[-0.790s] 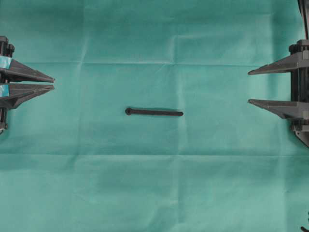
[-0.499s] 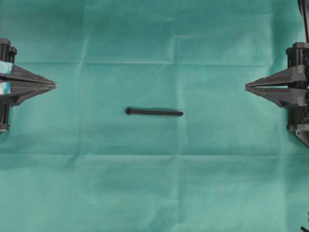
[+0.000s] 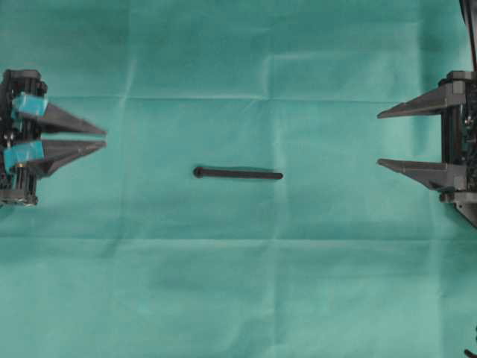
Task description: Peel off the Velcro with your right arm.
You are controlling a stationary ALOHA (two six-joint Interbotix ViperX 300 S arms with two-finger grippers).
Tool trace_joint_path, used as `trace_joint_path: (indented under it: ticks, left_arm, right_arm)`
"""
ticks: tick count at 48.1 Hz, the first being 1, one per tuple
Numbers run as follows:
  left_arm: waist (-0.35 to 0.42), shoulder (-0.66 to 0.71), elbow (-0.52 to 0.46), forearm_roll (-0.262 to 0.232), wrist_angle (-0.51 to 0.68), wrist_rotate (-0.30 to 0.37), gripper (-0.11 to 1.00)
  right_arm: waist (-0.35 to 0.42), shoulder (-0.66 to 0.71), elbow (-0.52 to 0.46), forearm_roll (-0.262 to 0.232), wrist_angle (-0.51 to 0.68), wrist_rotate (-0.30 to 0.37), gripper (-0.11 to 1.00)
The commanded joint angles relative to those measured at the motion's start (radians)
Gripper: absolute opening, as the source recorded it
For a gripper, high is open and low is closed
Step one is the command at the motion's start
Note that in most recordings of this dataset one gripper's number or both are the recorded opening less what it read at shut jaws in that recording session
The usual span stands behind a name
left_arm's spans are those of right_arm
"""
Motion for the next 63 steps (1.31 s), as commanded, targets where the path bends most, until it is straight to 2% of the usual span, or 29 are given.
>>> trace_joint_path:
  ticks: [1, 3, 9, 21, 39, 63]
  left_arm:
    - [0.008, 0.009, -0.023, -0.002, -0.015, 0.003, 0.52]
    - [0.011, 0.012, -0.025, -0.002, -0.017, 0.003, 0.62]
    - [0.026, 0.029, -0.031, -0.002, -0.023, 0.005, 0.54]
    - [0.051, 0.149, -0.086, -0.002, -0.091, 0.009, 0.54]
    - [0.051, 0.426, -0.268, -0.002, -0.103, 0.011, 0.54]
    - [0.051, 0.617, -0.434, -0.002, -0.083, 0.034, 0.53]
  right_arm:
    - [-0.002, 0.006, -0.011, 0.000, -0.009, 0.002, 0.50]
    - [-0.002, 0.006, -0.011, 0.000, -0.009, 0.002, 0.50]
    - [-0.002, 0.006, -0.011, -0.002, -0.014, 0.000, 0.50]
    - [-0.003, 0.029, -0.011, -0.005, -0.038, 0.000, 0.50]
    - [-0.003, 0.049, 0.000, -0.005, -0.066, 0.000, 0.50]
    - [-0.002, 0.046, 0.006, -0.005, -0.075, 0.000, 0.50]
